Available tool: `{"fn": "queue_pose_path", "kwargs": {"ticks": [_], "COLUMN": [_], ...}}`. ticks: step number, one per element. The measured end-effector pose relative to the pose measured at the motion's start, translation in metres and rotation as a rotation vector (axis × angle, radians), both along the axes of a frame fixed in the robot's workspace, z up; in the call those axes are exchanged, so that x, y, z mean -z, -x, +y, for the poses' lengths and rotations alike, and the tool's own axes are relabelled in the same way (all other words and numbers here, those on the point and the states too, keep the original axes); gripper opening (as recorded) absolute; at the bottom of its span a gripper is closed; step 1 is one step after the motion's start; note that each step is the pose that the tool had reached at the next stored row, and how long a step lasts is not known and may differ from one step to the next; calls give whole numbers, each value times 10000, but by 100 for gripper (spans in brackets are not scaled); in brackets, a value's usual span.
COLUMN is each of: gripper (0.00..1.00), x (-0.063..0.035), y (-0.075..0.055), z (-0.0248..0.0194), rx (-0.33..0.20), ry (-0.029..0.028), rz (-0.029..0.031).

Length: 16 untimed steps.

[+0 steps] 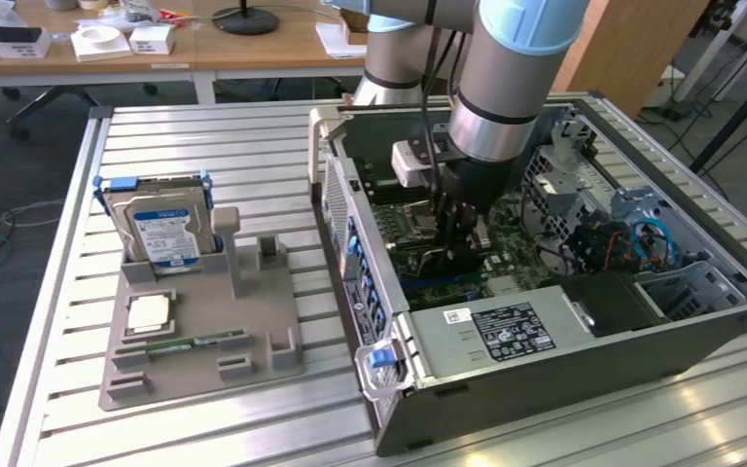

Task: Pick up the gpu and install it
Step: 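Insert the gpu into the slot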

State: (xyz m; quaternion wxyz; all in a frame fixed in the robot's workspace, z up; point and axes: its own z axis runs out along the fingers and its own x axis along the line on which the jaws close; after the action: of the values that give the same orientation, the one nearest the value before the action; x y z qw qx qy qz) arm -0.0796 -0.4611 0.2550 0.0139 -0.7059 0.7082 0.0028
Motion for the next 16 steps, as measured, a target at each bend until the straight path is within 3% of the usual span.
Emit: {"fn": "queue_pose_path", "kwargs": {"ticks": [8, 16], "gripper": [33, 33], "x": [-188, -465], "y": [0, 0], "z": [0, 0], "rx": [1, 0], "ry": [0, 0], "rz": [-3, -9]}}
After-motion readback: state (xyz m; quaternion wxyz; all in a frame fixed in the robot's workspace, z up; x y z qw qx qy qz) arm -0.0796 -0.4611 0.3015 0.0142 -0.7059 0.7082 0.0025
